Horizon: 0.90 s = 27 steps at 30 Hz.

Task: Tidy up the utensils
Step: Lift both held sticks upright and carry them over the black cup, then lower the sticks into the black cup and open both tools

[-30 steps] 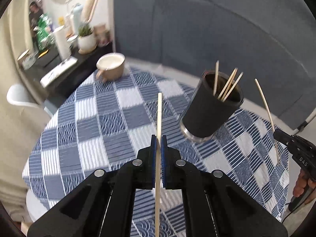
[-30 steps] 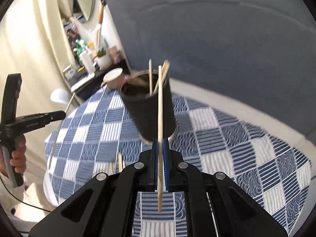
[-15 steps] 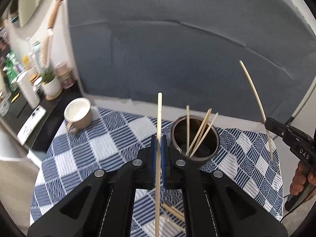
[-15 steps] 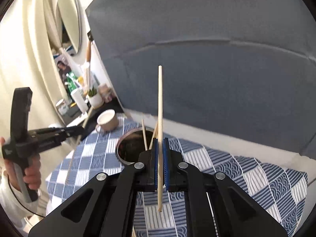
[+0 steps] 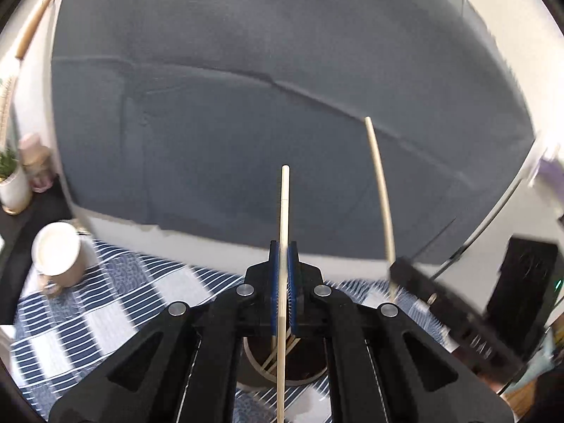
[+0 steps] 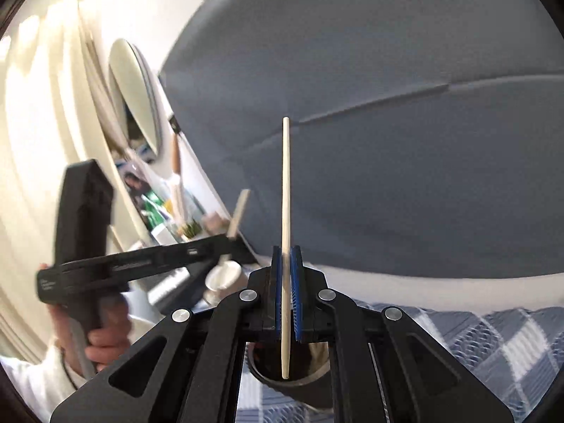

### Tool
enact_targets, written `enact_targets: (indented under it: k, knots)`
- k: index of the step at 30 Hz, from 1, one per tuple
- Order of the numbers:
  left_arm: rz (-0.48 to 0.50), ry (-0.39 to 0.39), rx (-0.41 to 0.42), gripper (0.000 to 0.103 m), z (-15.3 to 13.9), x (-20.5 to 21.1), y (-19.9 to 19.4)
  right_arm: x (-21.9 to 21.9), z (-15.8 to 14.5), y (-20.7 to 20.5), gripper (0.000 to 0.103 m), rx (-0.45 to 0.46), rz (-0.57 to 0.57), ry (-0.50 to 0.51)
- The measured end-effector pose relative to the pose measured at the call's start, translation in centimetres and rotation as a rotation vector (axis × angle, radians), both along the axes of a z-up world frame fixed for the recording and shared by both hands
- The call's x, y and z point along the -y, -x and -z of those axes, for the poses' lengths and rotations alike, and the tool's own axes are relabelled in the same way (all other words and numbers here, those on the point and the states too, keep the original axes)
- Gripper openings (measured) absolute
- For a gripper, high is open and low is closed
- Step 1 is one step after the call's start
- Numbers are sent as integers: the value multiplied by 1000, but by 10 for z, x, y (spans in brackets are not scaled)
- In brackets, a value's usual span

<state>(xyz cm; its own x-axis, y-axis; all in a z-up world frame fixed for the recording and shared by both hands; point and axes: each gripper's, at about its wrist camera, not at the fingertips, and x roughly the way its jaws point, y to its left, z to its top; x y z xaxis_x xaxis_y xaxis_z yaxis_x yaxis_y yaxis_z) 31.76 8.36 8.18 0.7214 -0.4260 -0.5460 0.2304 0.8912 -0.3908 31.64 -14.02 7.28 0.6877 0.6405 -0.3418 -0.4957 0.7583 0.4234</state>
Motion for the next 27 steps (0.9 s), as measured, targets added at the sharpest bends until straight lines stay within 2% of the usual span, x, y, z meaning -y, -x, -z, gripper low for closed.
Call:
enact_targets:
  k: [6, 11, 15, 21, 27]
  knots:
    - [52, 111, 111, 5, 15, -7, -9, -16, 20, -11, 5, 26, -42, -97]
    - [79, 131, 209, 5, 28, -2, -13, -23, 47, -14, 5, 30, -39, -142]
    - [90, 140, 250, 5, 41, 3, -17, -23, 66, -10, 5, 31, -25, -146]
    - [88, 110, 221, 5, 59, 14, -15, -21, 78, -3, 5, 12, 3, -82]
    - [66, 30, 191, 5, 60, 21, 0, -22, 73, 6, 5, -16, 10, -11]
